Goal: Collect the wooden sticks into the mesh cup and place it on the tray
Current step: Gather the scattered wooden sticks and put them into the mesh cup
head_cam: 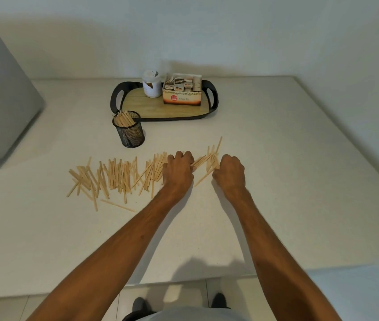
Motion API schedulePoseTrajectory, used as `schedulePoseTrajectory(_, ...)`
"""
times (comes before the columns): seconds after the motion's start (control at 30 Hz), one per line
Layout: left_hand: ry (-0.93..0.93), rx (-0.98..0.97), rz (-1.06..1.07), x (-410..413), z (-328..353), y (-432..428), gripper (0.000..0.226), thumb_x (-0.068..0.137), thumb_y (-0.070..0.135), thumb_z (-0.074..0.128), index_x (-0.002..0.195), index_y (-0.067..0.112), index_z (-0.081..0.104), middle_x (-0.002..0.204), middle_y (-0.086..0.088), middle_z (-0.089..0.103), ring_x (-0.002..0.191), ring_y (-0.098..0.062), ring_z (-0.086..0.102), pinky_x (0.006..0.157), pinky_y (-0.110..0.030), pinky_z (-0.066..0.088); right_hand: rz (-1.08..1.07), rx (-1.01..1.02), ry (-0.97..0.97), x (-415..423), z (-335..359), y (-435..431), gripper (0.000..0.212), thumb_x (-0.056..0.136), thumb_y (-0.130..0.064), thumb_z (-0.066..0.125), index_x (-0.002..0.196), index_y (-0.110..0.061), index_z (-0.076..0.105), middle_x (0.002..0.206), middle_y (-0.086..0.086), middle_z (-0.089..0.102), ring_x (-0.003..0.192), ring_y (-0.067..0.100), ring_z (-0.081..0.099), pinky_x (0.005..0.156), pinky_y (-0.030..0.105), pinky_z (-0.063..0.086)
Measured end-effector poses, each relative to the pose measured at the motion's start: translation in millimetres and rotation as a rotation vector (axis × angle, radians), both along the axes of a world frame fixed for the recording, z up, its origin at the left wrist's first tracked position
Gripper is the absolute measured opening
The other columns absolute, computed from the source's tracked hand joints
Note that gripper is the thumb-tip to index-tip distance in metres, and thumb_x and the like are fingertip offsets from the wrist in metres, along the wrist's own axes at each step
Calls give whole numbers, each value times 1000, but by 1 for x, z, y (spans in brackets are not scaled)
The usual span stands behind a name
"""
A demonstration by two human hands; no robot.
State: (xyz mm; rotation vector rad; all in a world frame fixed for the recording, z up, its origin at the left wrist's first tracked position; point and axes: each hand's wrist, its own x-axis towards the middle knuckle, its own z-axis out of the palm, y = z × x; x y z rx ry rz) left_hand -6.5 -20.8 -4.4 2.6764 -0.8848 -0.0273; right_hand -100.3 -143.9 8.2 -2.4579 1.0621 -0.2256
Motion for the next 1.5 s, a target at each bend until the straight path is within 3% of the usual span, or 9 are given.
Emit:
schedulePoseTrajectory(0.2,48,-52,-17,4,-6,-7,27,104,21,73,129,12,69,126,-10,71,116,-28,64,89,-41,55,-38,87,-16,3,6,-2,22,98,-17,74,109,0,68,108,18,71,100,32,71,75,29,45)
schedulePoseTrajectory(0.33,26,-48,-7,6,-7,-8,26,105,19,70,128,10,71,123,-11,72,114,-29,65,90,-40,53,-52,101,-39,2,7,-9,14,93,-7,74,87,-5,62,86,14,64,76,25,63,67,29,42)
schedulePoseTrajectory(0.47,-40,-30,10,9,-2,-9,24,108,22,63,126,15,78,120,-10,74,117,-30,62,94,-41,47,-65,116,-90,1,10,-17,8,92,-2,71,88,3,76,77,11,67,67,21,62,65,30,48)
schedulePoseTrajectory(0.7,-45,-227,56,11,10,-12,23,111,30,60,121,20,77,117,1,76,123,-25,54,100,-45,38,-62,161,-133,1,17,-26,11,96,-11,70,99,-5,78,89,7,72,85,25,71,72,27,45)
schedulePoseTrajectory(0.87,167,-484,27,19,24,-13,15,111,20,61,118,14,73,104,-1,83,89,-20,78,80,-42,65,-48,239,-170,4,30,-31,15,97,-19,77,105,-8,83,94,6,81,87,20,76,75,28,55)
schedulePoseTrajectory(0.97,254,-618,37,22,28,-11,13,111,19,60,118,11,69,100,1,83,88,-14,80,82,-41,67,-66,396,-310,4,36,-33,16,97,-16,78,109,-5,82,93,7,83,86,20,81,93,40,64)
schedulePoseTrajectory(1.07,321,-739,32,24,30,-9,13,112,17,58,115,8,68,93,2,82,83,-11,80,85,-40,67,-67,528,-430,4,39,-35,15,98,-9,75,109,-1,82,94,11,82,87,24,82,94,46,65)
schedulePoseTrajectory(1.23,461,-895,24,27,38,-6,13,110,9,59,115,0,68,96,-10,82,87,-23,82,81,-34,66,-54,653,-582,8,43,-36,19,99,-6,73,115,0,80,99,14,82,93,27,81,98,48,63)
schedulePoseTrajectory(1.5,646,-1062,50,39,49,6,21,110,5,60,126,-8,64,110,-23,80,108,-35,78,103,-44,63,-33,759,-769,22,58,-21,26,101,-16,73,125,-8,78,113,5,82,107,18,79,103,49,60)
